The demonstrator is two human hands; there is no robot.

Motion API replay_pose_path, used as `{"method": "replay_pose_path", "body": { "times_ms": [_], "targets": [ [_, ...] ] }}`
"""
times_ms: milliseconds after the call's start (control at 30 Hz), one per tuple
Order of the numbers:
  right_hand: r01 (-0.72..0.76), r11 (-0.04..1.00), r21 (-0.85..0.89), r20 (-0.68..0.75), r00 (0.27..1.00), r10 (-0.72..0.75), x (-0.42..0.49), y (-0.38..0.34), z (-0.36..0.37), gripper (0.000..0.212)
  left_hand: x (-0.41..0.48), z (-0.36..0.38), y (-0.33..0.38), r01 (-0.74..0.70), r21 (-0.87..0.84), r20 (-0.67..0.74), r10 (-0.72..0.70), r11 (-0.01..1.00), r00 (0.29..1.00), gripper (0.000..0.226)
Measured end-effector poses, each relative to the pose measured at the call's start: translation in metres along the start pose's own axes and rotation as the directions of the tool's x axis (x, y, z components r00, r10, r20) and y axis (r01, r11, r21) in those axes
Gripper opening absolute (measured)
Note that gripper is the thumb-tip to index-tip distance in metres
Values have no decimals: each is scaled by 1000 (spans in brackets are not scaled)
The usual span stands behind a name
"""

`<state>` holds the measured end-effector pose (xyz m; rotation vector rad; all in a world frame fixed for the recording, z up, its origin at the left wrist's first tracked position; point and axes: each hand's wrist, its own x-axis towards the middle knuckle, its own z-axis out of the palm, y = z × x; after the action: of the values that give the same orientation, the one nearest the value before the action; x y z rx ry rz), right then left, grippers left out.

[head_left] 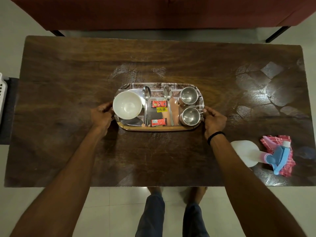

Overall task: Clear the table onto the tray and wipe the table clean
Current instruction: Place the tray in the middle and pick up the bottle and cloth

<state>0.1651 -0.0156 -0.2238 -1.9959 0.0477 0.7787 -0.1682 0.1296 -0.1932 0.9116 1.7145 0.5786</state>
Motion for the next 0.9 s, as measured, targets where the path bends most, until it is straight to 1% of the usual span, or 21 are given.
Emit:
{"method": "replay_pose_path", "body": {
  "times_ms": [133,267,333,467,533,567,633,667,700,767,800,833,867,900],
  "targets": [
    [8,999,-37,-4,1000,-9,-2,0,0,15,-2,0,-1,-19,-3,-8,19,1000,1000,38],
    [1,998,-65,-14,1000,-2,-2,1,0,18,-1,-1,-5,-43,38,-35,44,998,998,37],
    [19,996,-87,-23,1000,-21,-7,-2,0,20,-1,0,-5,-42,54,-51,45,998,998,37],
    [80,975,-206,-25,996,-87,-21,-14,-6,25,1,-1,-7,-34,98,-55,40,995,998,36],
    [126,949,-290,-26,990,-140,-32,-20,-10,28,-6,0,-6,-44,158,-130,65,987,989,32],
    [160,926,-342,-14,984,-175,-41,-22,-13,29,-15,0,-4,-41,215,-209,87,976,974,30],
    [252,876,-412,25,964,-265,-66,-21,-20,30,-41,2,-3,-24,325,-402,161,945,901,32],
    [301,857,-417,63,951,-304,-82,-16,-25,29,-58,4,-2,-52,357,-465,226,933,856,35],
    [347,845,-406,107,937,-334,-100,-9,-33,28,-77,10,-2,-125,373,-491,310,919,814,37],
    [418,829,-372,188,908,-373,-140,8,-51,26,-117,27,-5,-339,391,-465,501,856,730,36],
    [425,828,-365,217,904,-369,-156,17,-64,26,-140,41,-10,-449,359,-415,571,818,708,34],
    [411,837,-360,244,908,-341,-170,23,-80,26,-164,56,-16,-534,290,-351,607,794,713,34],
    [379,852,-362,268,918,-294,-180,28,-97,28,-189,73,-20,-579,228,-271,622,783,734,36],
    [351,858,-375,284,925,-254,-185,34,-115,30,-214,90,-23,-589,193,-180,619,785,765,38]
  ]
}}
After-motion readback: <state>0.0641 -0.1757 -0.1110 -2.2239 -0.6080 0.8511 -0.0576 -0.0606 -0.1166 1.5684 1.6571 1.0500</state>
